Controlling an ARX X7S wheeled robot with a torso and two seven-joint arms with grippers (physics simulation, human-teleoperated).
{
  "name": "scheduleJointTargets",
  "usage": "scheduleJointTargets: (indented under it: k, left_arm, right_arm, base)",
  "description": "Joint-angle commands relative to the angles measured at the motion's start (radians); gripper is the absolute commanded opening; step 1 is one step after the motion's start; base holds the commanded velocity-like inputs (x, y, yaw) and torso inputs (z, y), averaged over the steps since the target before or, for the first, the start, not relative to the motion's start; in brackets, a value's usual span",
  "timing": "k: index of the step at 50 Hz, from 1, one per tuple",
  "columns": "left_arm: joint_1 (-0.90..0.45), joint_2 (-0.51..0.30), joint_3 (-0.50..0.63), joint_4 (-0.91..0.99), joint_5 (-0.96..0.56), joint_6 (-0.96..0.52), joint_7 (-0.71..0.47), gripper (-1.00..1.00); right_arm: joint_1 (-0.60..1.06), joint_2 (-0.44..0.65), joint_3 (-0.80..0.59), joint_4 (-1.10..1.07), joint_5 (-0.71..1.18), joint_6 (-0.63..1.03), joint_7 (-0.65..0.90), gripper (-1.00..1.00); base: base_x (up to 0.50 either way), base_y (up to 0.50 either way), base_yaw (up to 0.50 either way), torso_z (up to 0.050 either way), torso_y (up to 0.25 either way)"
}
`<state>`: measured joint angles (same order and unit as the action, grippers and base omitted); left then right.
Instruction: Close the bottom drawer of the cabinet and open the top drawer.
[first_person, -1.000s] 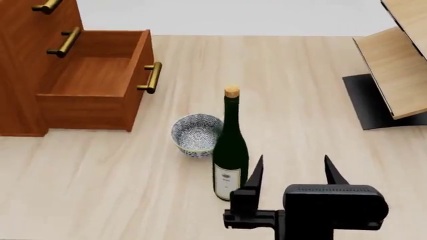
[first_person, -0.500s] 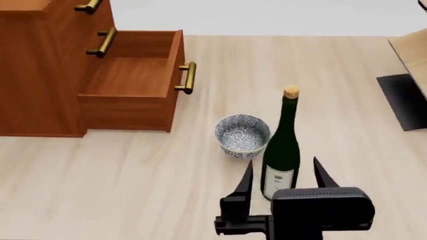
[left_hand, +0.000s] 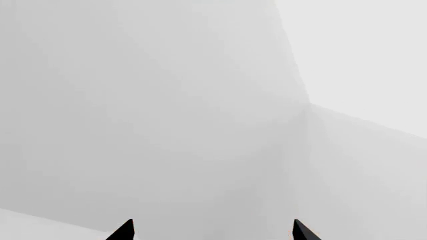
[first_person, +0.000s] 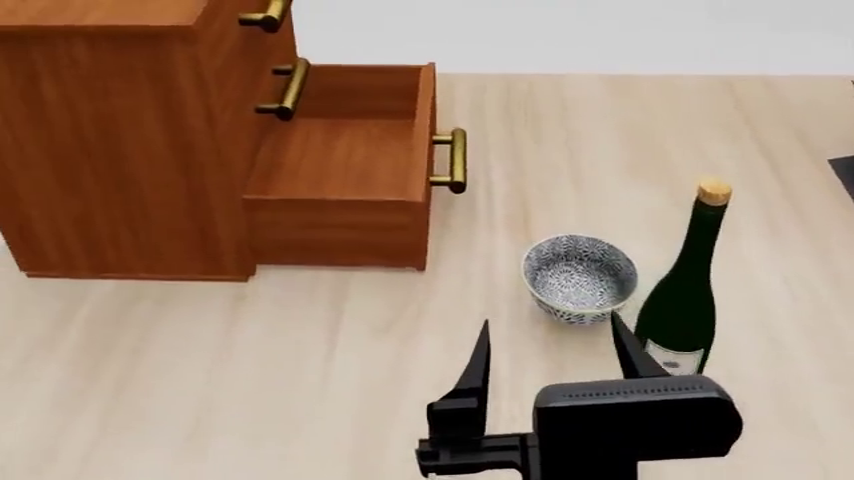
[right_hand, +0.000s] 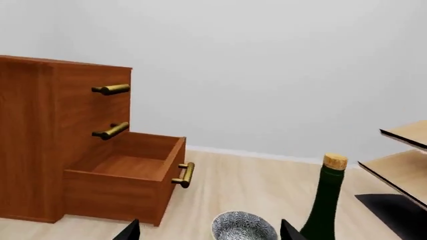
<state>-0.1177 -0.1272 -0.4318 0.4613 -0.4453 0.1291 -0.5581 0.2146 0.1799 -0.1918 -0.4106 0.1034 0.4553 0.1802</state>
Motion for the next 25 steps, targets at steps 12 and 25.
scheduleJointTargets:
  k: [12, 25]
  left_arm:
    - [0.027, -0.008, 0.02, 0.005, -0.001, 0.023, -0.011, 1.0]
    - [0.017, -0.028, 0.028, 0.012, -0.006, 0.007, -0.03, 1.0]
  right_arm:
    - [0.02, 0.005, 0.021, -0.009, 0.047, 0.022, 0.007, 1.0]
    - [0.032, 0.009, 0.03, -0.021, 0.069, 0.049, 0.017, 1.0]
  base:
    - [0.09, 0.19, 0.0, 0.0, 0.0]
    - [0.1, 0.08, 0.0, 0.0, 0.0]
